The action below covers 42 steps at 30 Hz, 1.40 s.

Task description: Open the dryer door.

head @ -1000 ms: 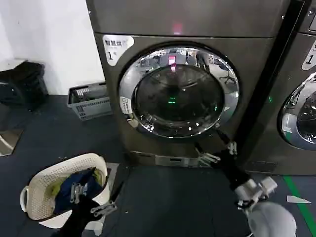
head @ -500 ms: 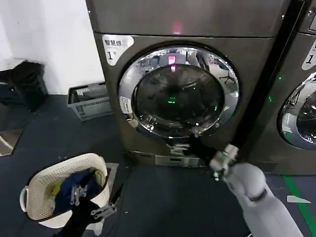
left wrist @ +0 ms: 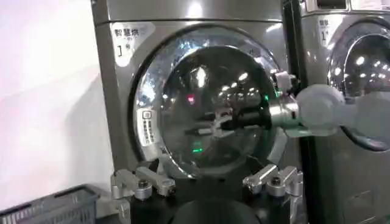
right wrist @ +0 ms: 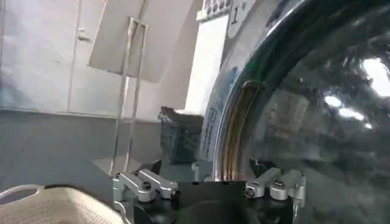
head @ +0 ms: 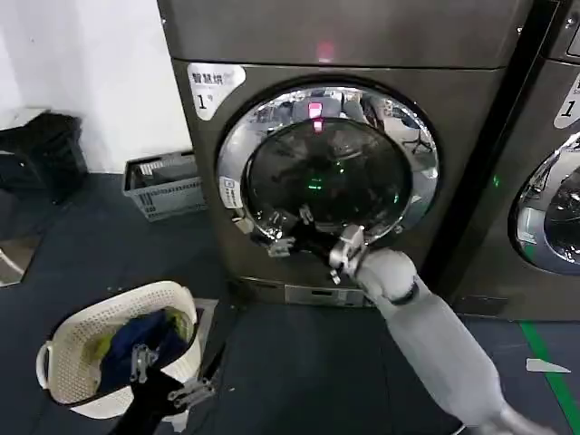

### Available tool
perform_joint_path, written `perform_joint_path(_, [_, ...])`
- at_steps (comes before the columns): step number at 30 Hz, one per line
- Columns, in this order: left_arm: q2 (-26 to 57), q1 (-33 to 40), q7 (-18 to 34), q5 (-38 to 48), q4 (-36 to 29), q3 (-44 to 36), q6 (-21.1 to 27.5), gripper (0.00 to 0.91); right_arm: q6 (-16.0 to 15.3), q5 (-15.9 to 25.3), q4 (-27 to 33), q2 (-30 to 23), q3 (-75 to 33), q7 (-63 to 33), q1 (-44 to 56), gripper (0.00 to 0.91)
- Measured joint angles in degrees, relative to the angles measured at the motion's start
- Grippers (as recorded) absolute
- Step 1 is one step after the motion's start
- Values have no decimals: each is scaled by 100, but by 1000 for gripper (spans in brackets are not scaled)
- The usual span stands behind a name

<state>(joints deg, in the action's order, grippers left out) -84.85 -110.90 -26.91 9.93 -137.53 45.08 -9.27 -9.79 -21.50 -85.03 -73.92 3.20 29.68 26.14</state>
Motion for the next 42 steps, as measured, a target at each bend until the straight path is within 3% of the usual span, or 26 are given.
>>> perform_joint_path(24, [-69, -14, -21, -51, 135, -80, -79, 907, 218, 195, 1542, -821, 481, 56, -793, 907])
perform_joint_path(35, [43, 270, 309, -110, 289, 60, 648, 907, 66, -136, 1271, -614, 531, 631, -660, 907])
perform_joint_path(38, [143, 430, 516, 129, 414, 155, 915, 907, -15, -253, 1094, -473, 513, 943, -598, 907])
perform_joint_path(42, [309, 714, 407, 624, 612, 338, 1062, 907, 100, -355, 805, -251, 545, 1116, -500, 907])
